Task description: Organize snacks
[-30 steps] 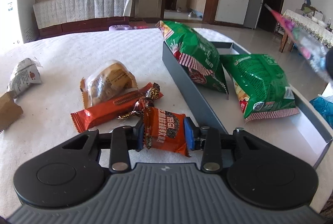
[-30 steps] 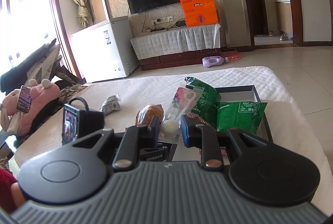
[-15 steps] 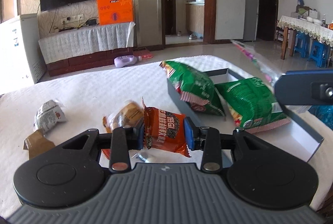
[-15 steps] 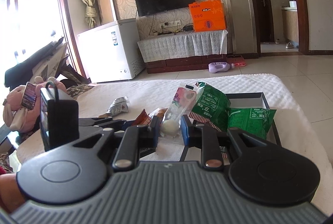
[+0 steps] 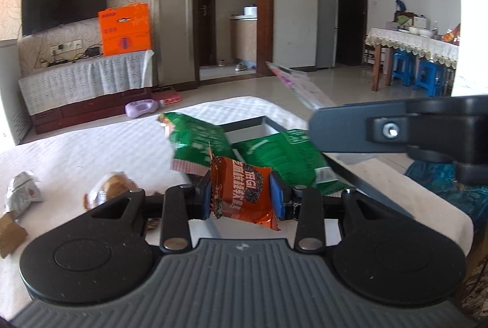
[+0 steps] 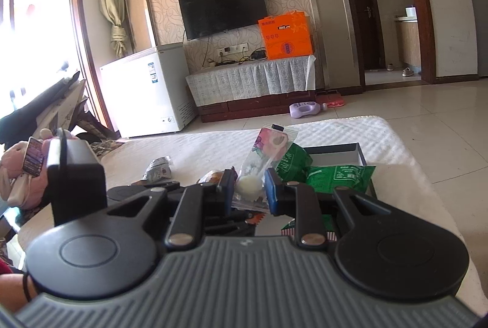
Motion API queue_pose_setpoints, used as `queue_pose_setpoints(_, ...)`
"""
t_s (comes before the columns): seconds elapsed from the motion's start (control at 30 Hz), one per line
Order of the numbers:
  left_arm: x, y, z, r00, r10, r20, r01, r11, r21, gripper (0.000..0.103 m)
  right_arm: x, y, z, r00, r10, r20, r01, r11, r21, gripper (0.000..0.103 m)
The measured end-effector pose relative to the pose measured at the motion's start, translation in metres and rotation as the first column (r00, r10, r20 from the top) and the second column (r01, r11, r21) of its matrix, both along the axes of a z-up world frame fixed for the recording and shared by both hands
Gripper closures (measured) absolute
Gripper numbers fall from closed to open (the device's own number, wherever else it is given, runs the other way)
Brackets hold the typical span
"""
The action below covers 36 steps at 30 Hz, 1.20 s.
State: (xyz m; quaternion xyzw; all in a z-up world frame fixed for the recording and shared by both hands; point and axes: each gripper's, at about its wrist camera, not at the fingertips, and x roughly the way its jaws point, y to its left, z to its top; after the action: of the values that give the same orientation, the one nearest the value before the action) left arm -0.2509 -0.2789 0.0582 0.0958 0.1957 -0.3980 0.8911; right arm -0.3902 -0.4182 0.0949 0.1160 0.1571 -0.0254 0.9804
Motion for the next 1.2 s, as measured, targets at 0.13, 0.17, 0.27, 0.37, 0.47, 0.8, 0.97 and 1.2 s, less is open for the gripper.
queue_pose_setpoints(0.13,-0.014,-0.017,-0.008,0.999,-0.053,0.003,0.053,0.998,0.015,0.061,-0.004,-0.005,-0.002,1.000,-0.015,-0.008,0.015,1.000,0.003,0.078)
queue_pose_setpoints(0.17,-0.016,-0.021,-0.011,0.998,-0.066,-0.001,0.066,0.998,0.017,0.061,-0.005,-0.007,-0.003,1.000,-0.018,-0.011,0.018,1.000,0.005,0.078)
queue_pose_setpoints(0.27,-0.019,-0.028,-0.020,0.995,-0.094,-0.043,0.095,0.995,0.009,0.061,-0.007,-0.011,-0.006,0.999,-0.032,-0.026,0.033,0.999,0.009,0.078)
queue_pose_setpoints(0.37,-0.020,-0.033,-0.027,0.992,-0.111,-0.065,0.112,0.994,0.017,0.060,-0.006,-0.014,-0.010,0.998,-0.036,-0.050,0.037,0.999,0.011,0.078)
queue_pose_setpoints(0.47,-0.023,-0.035,-0.035,0.990,-0.125,-0.068,0.128,0.991,0.039,0.060,-0.004,-0.017,-0.015,0.996,-0.037,-0.082,0.038,0.999,0.012,0.078)
queue_pose_setpoints(0.8,-0.036,-0.027,-0.043,0.990,-0.143,-0.006,0.143,0.988,0.062,0.027,0.004,-0.022,-0.034,0.982,-0.028,-0.185,0.032,0.999,0.018,0.077)
queue_pose_setpoints(0.97,-0.044,-0.014,-0.045,0.988,-0.150,0.023,0.148,0.985,0.084,0.021,0.007,-0.023,-0.041,0.974,-0.020,-0.227,0.028,0.999,0.029,0.077)
queue_pose_setpoints(1.2,-0.058,0.004,-0.047,0.984,-0.174,0.048,0.168,0.979,0.116,0.014,0.014,-0.021,-0.051,0.957,-0.009,-0.290,0.015,1.000,0.020,0.078)
